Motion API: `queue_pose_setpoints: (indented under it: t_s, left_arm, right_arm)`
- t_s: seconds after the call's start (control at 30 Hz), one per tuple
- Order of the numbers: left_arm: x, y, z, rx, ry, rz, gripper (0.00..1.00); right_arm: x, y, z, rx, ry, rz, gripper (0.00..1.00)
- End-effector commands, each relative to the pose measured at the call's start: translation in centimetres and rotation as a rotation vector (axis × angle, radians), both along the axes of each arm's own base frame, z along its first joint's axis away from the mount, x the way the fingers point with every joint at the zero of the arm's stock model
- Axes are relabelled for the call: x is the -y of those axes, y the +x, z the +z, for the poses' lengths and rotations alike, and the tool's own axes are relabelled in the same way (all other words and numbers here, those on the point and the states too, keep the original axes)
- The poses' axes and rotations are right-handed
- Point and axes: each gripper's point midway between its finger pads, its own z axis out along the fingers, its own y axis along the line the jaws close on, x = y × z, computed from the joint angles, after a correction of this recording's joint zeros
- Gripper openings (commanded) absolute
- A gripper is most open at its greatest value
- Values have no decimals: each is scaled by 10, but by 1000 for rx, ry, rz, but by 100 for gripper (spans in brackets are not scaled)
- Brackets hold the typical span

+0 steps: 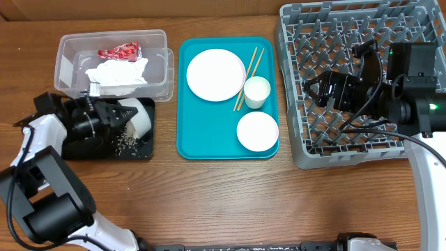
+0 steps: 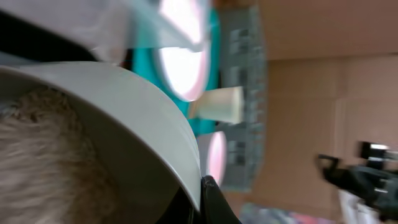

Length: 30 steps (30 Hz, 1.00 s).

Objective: Sort waste into correct bins and load items into the dishwasher
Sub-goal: 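Carry the rice bowl left and tip rice onto the black tray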

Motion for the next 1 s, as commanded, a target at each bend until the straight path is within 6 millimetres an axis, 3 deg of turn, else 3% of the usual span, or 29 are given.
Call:
queue_pose_setpoints:
  t_s: [0.0,0.07,0.73,0.97]
  left_arm:
    - [0,2,43,156,-253,6,4]
    - [-5,1,50,166,-297,19,4]
    - [-53,0,50,92,-350,155,4]
    - [-54,-2,50,52,-379,168,4]
  right_arm:
    - [-3,1,12,31,7,10,100]
    - [-3,0,12,31,7,10,100]
    - [-3,-2,10,18,8,10,100]
    - [-3,-2,10,18,8,10,100]
